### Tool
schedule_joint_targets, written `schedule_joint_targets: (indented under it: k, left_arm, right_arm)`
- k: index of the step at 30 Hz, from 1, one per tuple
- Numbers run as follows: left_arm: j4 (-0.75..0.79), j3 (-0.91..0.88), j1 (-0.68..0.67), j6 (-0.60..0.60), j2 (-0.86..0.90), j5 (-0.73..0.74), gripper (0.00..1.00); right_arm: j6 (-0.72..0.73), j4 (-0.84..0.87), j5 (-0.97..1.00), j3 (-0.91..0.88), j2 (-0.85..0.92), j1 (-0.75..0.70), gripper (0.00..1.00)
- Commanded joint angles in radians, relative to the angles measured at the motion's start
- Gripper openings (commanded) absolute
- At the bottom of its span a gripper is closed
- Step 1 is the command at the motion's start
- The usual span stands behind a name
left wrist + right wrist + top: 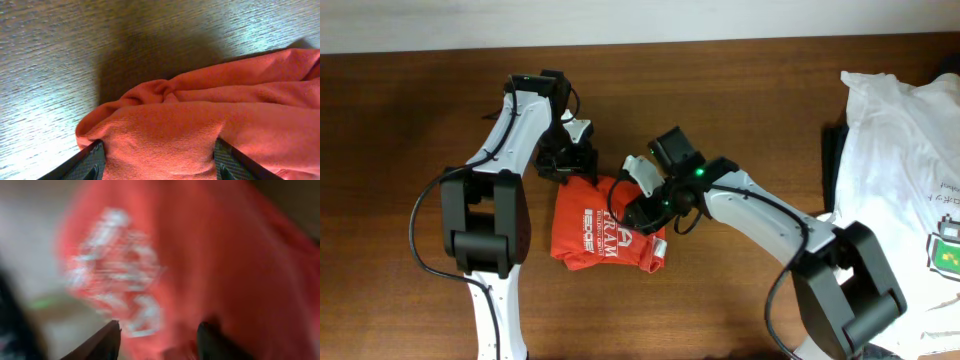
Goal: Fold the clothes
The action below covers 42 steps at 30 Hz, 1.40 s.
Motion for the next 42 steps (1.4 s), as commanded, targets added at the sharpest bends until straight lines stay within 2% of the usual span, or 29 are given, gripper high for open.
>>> schedule_joint_targets:
  k: [1,5,8,13,16,19,21,24,27,28,31,36,42]
  left_arm:
    - [-0.003,-0.002,0.001,0.012,0.015,-0.01,0.7]
    - [-0.008,-0.002,0.001,0.013,0.015,-0.01,0.72]
    - [-0.031,-0.013,0.001,0.013,0.015,-0.026,0.72]
    - [-0.126,-0.097,0.024,-0.058,0.015,-0.149,0.71]
    - [-0.176,-0.122,0.08,-0.097,0.015,-0.132,0.71]
    - [-0.224,-0.124,0.133,-0.097,0.009,-0.111,0.63]
    - [-0.189,-0.124,0.159,-0.095,-0.024,-0.06,0.62]
    - [-0.082,-0.124,0.136,-0.076,-0.109,-0.057,0.63]
    - [0.072,-0.124,0.099,-0.069,-0.18,-0.058,0.66]
    - [0.135,-0.124,0.093,-0.07,-0.193,-0.059,0.72]
    - [0.296,-0.126,0.09,-0.07,-0.184,-0.057,0.71]
    - [0.288,-0.13,0.058,-0.067,-0.106,-0.058,0.71]
    - [0.147,-0.13,0.032,-0.025,-0.031,-0.087,0.72]
  right_arm:
    - [0.05,0.01,0.272,-0.01,0.033,-0.033,0.54]
    - [0.123,0.008,0.323,-0.01,0.07,-0.103,0.54]
    - [0.125,0.006,0.304,-0.01,0.071,-0.121,0.54]
    - [0.121,-0.008,0.305,-0.008,0.069,-0.12,0.54]
    - [0.121,-0.098,0.339,0.027,0.052,-0.144,0.6]
    - [0.122,-0.252,0.348,0.088,0.016,-0.203,0.61]
    - [0.121,-0.391,0.246,0.143,0.002,-0.243,0.6]
    - [0.095,-0.486,0.035,0.147,0.002,-0.245,0.57]
    - [0.095,-0.491,-0.104,0.117,0.002,-0.2,0.46]
    - [0.098,-0.489,-0.125,0.109,0.003,-0.173,0.45]
    - [0.107,-0.47,-0.122,0.101,0.005,-0.074,0.44]
    - [0.162,-0.415,-0.115,0.096,0.024,0.011,0.45]
    - [0.178,-0.373,-0.114,0.022,0.031,0.054,0.45]
